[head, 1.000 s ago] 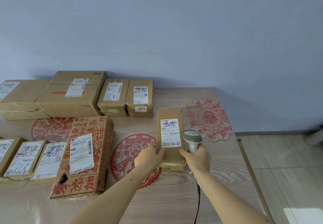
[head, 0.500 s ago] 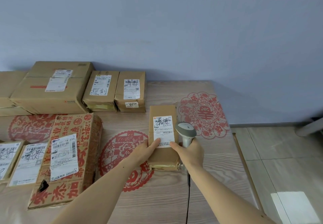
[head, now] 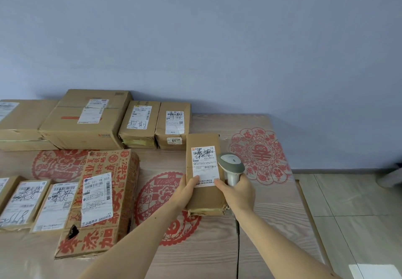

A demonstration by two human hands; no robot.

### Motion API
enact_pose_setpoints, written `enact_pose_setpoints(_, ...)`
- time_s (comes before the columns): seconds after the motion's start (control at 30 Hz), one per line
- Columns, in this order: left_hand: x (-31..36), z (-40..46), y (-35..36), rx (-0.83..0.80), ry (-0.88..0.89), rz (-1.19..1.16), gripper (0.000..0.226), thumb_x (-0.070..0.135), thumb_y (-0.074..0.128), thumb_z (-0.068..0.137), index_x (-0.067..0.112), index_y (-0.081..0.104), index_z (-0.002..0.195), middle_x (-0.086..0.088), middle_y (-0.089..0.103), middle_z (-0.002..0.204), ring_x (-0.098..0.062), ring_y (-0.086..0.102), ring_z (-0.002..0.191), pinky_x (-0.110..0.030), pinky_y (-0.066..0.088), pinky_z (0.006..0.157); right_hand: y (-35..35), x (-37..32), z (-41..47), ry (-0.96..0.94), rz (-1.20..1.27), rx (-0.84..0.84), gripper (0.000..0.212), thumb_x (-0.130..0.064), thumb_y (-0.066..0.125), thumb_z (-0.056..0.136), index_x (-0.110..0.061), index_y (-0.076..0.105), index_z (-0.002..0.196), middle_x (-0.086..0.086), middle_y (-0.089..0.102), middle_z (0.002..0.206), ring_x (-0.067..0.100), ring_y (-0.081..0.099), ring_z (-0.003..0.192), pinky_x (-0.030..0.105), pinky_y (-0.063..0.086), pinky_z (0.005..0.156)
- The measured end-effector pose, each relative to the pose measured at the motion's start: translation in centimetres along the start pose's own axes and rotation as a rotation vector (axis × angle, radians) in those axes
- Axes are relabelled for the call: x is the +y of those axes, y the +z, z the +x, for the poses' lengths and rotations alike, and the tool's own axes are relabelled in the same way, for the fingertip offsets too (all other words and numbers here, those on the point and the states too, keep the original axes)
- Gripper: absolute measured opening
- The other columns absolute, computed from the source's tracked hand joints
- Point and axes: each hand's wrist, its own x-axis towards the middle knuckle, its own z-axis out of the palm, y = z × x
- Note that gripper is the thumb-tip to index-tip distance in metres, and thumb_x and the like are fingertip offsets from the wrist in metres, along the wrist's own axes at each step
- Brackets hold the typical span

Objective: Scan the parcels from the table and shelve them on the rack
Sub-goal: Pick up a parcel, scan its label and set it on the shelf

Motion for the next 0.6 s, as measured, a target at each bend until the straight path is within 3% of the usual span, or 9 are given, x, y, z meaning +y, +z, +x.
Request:
enact_pose_setpoints(0.1, 0.2, -1.2, -0.9, 0.023, 0.073, -0.039, 0.071, 0.059, 0.049, 0.097, 0.042, 0.014, 0.157, 0.001, 0.052, 0.141, -0.019, 0.060, 0.115, -0.039, 0.052, 0.095, 0.1, -1.3, -0.8, -0.036, 0.005, -0.021, 0.031, -0.033, 0.086, 0.071, -0.020, 0.062, 0.087, -0.005, 0.070, 0.077, 0.012, 0.065, 0.073, 0.032, 0.054, 0.067)
enact_pose_setpoints(0.23, 0.8, -2.5, -2.7, 0.011, 0.153, -0.056, 0.103, 0.079, 0.060, 0.070, 0.058, 0.003, 0.153, 0.006, 0.045, 0.150, -0.019, 0.057, 0.123, -0.047, 0.048, 0.107, 0.4, -2.7, -2.0, -0.074, 0.011, -0.038, 0.031, -0.034, 0.085, 0.071, -0.018, 0.062, 0.085, -0.002, 0.069, 0.076, 0.014, 0.066, 0.072, 0.037, 0.057, 0.068)
enact_pose_setpoints(0.33, 1.5, -3.3, -3.9, 0.000, 0.201, -0.069, 0.096, 0.068, 0.064, 0.080, 0.057, 0.003, 0.153, 0.007, 0.044, 0.149, -0.017, 0.057, 0.122, -0.044, 0.050, 0.104, 0.5, -3.5, -2.8, -0.100, 0.009, -0.047, 0.032, -0.034, 0.085, 0.070, -0.016, 0.062, 0.082, 0.000, 0.069, 0.074, 0.017, 0.067, 0.069, 0.041, 0.058, 0.067)
enact_pose_setpoints(0.5, 1.1, -3.9, -4.8, 0.085, 0.267, 0.004, 0.083, 0.087, 0.063, 0.065, 0.086, 0.008, 0.127, 0.010, 0.048, 0.147, -0.018, 0.055, 0.127, -0.051, 0.045, 0.108, 0.6, -4.7, -3.8, -0.141, -0.025, -0.050, 0.031, -0.032, 0.085, 0.072, -0.019, 0.061, 0.085, -0.003, 0.068, 0.077, 0.013, 0.066, 0.071, 0.037, 0.056, 0.067)
enact_pose_setpoints(0.6, 0.6, -3.7, -4.9, 0.157, 0.312, 0.065, 0.085, 0.093, 0.056, 0.064, 0.086, 0.002, 0.129, 0.007, 0.043, 0.152, -0.026, 0.045, 0.136, -0.057, 0.037, 0.112, 0.5, -5.2, -4.1, -0.150, -0.071, -0.044, 0.030, -0.033, 0.083, 0.075, -0.020, 0.059, 0.087, -0.004, 0.067, 0.078, 0.013, 0.064, 0.072, 0.032, 0.052, 0.064)
